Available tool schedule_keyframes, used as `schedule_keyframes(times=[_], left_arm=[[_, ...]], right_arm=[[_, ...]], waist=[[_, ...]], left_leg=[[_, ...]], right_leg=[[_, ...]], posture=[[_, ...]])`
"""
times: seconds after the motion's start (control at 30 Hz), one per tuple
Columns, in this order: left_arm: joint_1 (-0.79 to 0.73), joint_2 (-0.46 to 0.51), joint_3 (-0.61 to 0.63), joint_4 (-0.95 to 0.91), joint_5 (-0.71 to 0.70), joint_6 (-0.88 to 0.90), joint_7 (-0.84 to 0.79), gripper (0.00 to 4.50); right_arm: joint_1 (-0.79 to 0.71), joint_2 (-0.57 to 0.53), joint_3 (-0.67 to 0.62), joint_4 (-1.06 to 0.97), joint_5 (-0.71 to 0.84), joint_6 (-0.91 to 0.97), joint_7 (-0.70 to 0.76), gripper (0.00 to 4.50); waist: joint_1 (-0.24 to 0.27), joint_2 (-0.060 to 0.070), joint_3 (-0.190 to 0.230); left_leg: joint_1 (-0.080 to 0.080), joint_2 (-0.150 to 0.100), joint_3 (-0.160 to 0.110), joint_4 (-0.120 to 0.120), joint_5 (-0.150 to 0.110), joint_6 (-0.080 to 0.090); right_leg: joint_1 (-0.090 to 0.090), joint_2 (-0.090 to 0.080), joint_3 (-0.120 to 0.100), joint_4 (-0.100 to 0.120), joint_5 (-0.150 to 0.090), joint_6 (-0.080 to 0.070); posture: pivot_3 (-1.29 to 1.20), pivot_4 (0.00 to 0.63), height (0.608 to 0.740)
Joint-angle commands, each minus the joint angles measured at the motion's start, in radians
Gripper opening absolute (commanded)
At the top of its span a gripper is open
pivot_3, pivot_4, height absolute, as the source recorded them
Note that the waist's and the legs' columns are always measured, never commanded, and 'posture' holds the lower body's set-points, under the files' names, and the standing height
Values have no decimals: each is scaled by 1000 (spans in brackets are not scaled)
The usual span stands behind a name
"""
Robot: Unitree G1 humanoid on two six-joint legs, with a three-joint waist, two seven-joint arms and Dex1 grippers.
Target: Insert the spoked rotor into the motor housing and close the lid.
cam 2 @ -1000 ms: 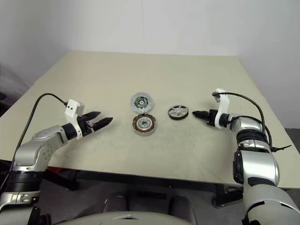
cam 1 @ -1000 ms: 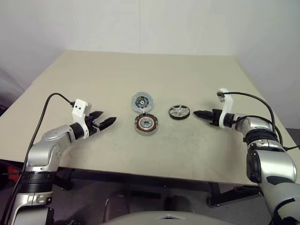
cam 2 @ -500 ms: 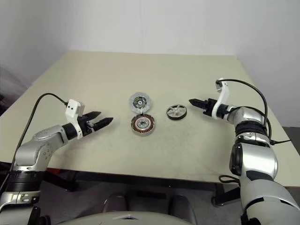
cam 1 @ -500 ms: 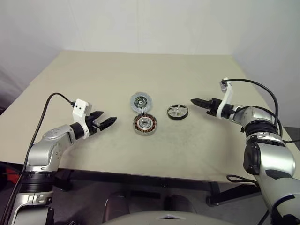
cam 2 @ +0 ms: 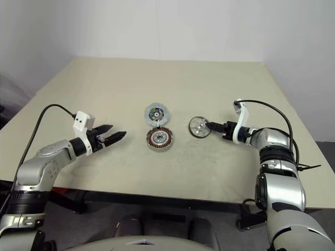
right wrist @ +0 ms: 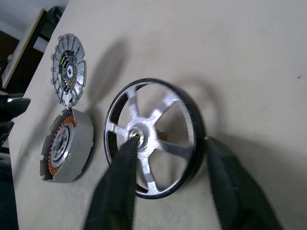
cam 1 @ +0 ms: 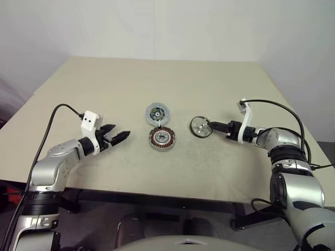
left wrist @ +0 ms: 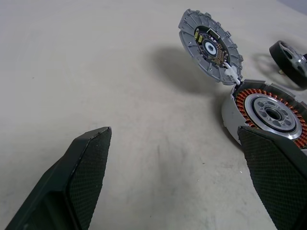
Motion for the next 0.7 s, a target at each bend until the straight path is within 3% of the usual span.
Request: schedule_keyframes(times=[0.03, 0.13, 0.7], left_arm=[[-16, 16, 13, -25, 5, -12, -5, 4500], [-17, 17, 13, -25, 6, -13, -5, 4500], [-21, 17, 15, -22, 13, -13, -6, 4500]], right_arm=[[12, 3, 8, -91, 33, 20, 19, 3520], [33, 8, 9, -121, 40, 35, 17, 4491], [77, 40, -9, -171, 94, 132, -50, 4491]], waist=[[1, 0, 0], [1, 0, 0], [0, 0, 0]], left_leg=[[0, 0, 0, 0, 0, 0], [0, 0, 0, 0, 0, 0], [1, 0, 0, 0, 0, 0]], right_leg=[[0, 0, 0, 0, 0, 0], [0, 0, 0, 0, 0, 0], [2, 0, 0, 0, 0, 0]], posture=[[0, 0, 740], [0, 0, 740], [0, 0, 740]])
